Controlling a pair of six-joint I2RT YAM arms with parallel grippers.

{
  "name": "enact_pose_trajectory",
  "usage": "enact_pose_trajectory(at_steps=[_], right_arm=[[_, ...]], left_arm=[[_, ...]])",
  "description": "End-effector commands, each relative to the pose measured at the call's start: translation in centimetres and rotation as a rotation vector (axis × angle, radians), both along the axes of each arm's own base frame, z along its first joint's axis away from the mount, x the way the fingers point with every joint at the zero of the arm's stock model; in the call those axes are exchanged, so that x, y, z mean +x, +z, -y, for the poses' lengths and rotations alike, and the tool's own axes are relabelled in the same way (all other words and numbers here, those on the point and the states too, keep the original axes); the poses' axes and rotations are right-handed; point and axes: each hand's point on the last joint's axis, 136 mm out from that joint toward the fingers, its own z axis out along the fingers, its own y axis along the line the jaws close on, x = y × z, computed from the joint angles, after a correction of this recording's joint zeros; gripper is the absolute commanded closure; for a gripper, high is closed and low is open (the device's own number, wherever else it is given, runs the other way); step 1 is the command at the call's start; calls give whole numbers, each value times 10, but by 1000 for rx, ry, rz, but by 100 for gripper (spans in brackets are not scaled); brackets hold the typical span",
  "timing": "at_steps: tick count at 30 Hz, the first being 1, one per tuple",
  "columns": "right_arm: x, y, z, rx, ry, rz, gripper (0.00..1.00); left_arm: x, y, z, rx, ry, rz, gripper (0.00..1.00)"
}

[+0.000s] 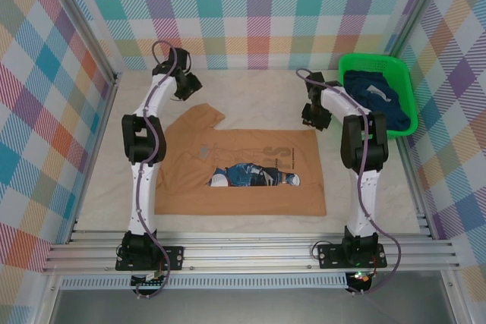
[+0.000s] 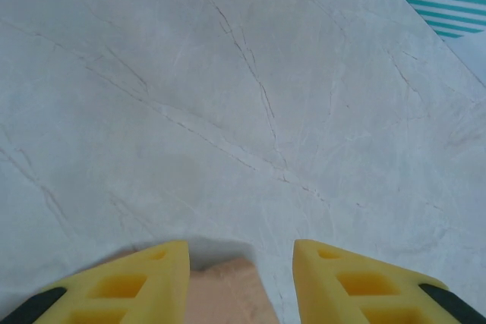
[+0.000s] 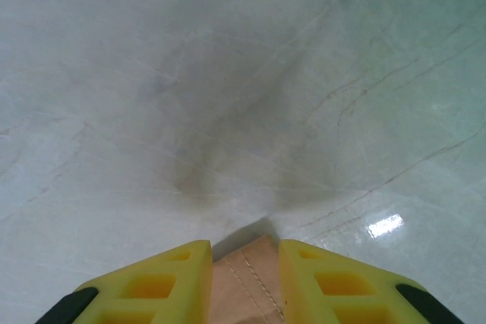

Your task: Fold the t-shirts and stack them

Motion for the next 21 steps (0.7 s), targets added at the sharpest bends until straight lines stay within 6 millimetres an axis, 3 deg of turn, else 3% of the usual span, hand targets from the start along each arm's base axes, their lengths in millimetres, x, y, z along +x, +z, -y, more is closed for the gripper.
enact_pose_trajectory(at_steps=[1, 7, 16, 21], right_arm=[[-9, -9, 3, -1, -31, -58, 71], [-14, -17, 5, -4, -44, -77, 72], [-16, -17, 0, 15, -23, -84, 87], [-17, -15, -1, 25, -11, -83, 92]], left_arm=[[8, -6, -4, 1, -9, 16, 58], [11, -19, 7, 5, -42, 16, 56], [10, -41, -4, 160, -55, -4, 56], [10, -49, 15, 182, -121, -3, 56]])
